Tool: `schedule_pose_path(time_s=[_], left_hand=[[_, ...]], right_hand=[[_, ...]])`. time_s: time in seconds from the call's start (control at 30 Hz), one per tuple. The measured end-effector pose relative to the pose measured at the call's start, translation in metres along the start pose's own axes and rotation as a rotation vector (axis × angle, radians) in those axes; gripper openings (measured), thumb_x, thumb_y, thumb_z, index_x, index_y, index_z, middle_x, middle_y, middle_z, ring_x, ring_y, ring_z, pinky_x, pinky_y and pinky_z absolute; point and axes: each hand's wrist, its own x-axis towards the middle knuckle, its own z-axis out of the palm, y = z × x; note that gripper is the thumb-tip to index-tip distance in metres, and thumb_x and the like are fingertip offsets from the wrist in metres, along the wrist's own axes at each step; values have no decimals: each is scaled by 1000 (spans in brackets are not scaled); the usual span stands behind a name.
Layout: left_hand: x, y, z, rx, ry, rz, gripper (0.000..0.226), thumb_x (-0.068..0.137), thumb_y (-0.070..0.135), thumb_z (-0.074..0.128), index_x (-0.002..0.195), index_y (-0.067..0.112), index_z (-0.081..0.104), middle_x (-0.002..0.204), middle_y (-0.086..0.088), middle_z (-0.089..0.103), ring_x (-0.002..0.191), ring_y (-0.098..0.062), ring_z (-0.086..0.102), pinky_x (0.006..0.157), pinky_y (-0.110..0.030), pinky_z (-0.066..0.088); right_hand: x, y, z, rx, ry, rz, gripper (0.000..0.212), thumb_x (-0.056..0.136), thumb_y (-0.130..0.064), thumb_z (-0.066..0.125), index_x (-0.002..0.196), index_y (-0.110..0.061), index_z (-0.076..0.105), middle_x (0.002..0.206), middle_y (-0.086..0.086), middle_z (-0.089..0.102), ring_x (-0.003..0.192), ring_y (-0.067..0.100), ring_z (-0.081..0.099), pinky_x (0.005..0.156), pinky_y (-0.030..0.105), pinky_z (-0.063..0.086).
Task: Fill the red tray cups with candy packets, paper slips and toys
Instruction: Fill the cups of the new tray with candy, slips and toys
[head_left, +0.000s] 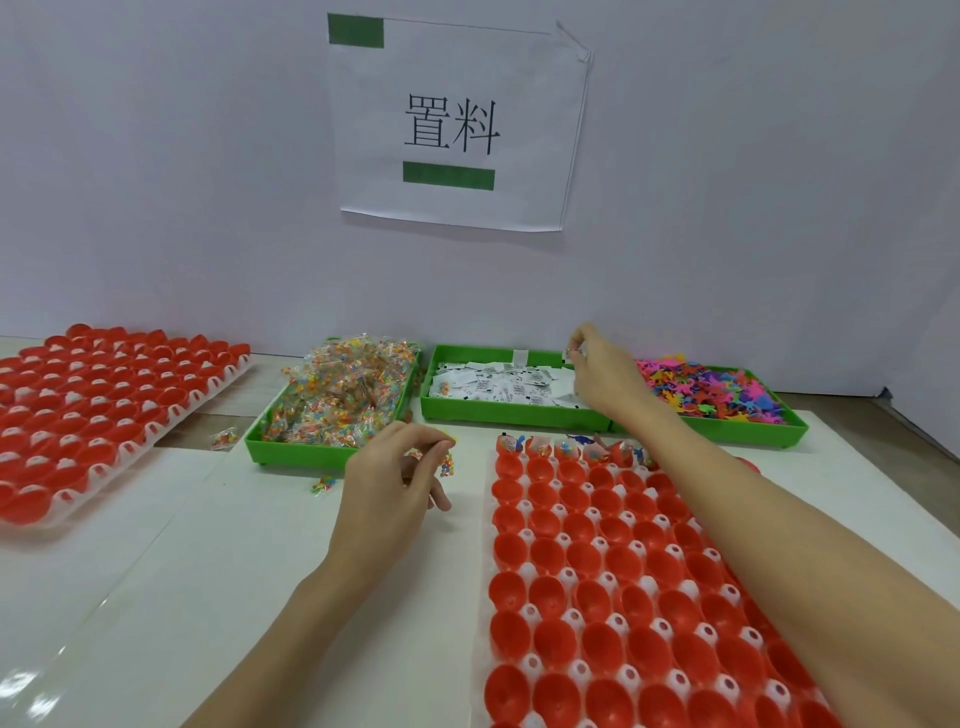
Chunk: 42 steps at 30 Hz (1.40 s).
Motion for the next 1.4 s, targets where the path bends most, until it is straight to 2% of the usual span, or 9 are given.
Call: schedule_pose_path(time_s=[0.07, 0.17, 0.27, 0.43, 0.67, 0.8, 1.13, 1.23, 1.4], left_hand=[[0, 0, 0, -2, -3, -5, 13, 97, 4, 66, 91, 13, 71, 91, -4, 64, 50, -16, 69, 52, -36, 54], [0, 2, 1, -25, 8, -27, 13, 98, 5, 66, 92, 14, 71, 89, -5, 66, 50, -16, 69, 51, -32, 54], [-1, 4, 0, -94, 38, -85, 15, 99, 5, 65, 92, 17, 71, 82, -5, 68, 52, -17, 70, 51, -25, 53], [1, 10, -1, -238, 30, -208, 16, 102, 7, 60, 99, 13, 75, 83, -12, 73, 64, -20, 75, 59, -22, 56], [-5, 47, -1, -564, -40, -349, 8, 93, 6, 73, 100, 8, 77, 92, -11, 78, 80, -30, 79, 66, -26, 61], [-18, 70, 7, -610, -130, -347, 8, 84, 12, 81, 90, 8, 78, 86, -16, 79, 83, -29, 78, 66, -23, 59], [-38, 92, 21, -413, -270, -144, 12, 84, 13, 83, 92, 20, 78, 84, -4, 75, 80, -23, 73, 76, -31, 61], [-40, 95, 21, -381, -306, -76, 23, 84, 20, 81, 104, 29, 80, 86, -3, 75, 80, -18, 72, 76, -24, 58], [-42, 96, 21, -254, -316, 23, 17, 84, 15, 80, 95, 27, 83, 89, -4, 75, 85, -24, 72, 76, -30, 58]], right_hand=[[-2, -3, 0, 59, 2, 8, 9, 109, -18, 42, 113, -14, 48, 83, 12, 72, 65, 22, 68, 59, 45, 59], [-2, -4, -1, 166, 13, 15, 9, 107, -22, 50, 109, -16, 55, 96, 13, 75, 61, 14, 59, 68, 39, 58], [-5, -1, -2, 289, 15, 97, 11, 100, -24, 64, 105, -14, 67, 111, 7, 70, 100, 21, 64, 93, 40, 53], [-22, -1, -10, 572, 55, 231, 13, 91, -20, 76, 100, -10, 76, 94, 5, 74, 88, 20, 68, 78, 32, 56], [-95, -34, -55, 1076, -223, 250, 24, 81, -2, 80, 104, 2, 74, 100, 20, 77, 91, 32, 77, 74, 25, 62], [-146, -49, -79, 1053, -344, 185, 20, 85, -11, 80, 104, -4, 77, 96, 20, 77, 92, 32, 77, 73, 26, 62], [-198, -48, -104, 706, -326, -16, 4, 89, -18, 79, 90, -20, 82, 80, 2, 79, 74, 13, 76, 69, 17, 57], [-204, -41, -106, 644, -367, -49, 6, 92, -20, 76, 91, -23, 82, 80, 1, 78, 74, 14, 76, 73, 22, 60], [-211, -33, -107, 627, -424, -76, 8, 95, -27, 72, 96, -28, 80, 82, 0, 78, 77, 14, 76, 76, 26, 61]])
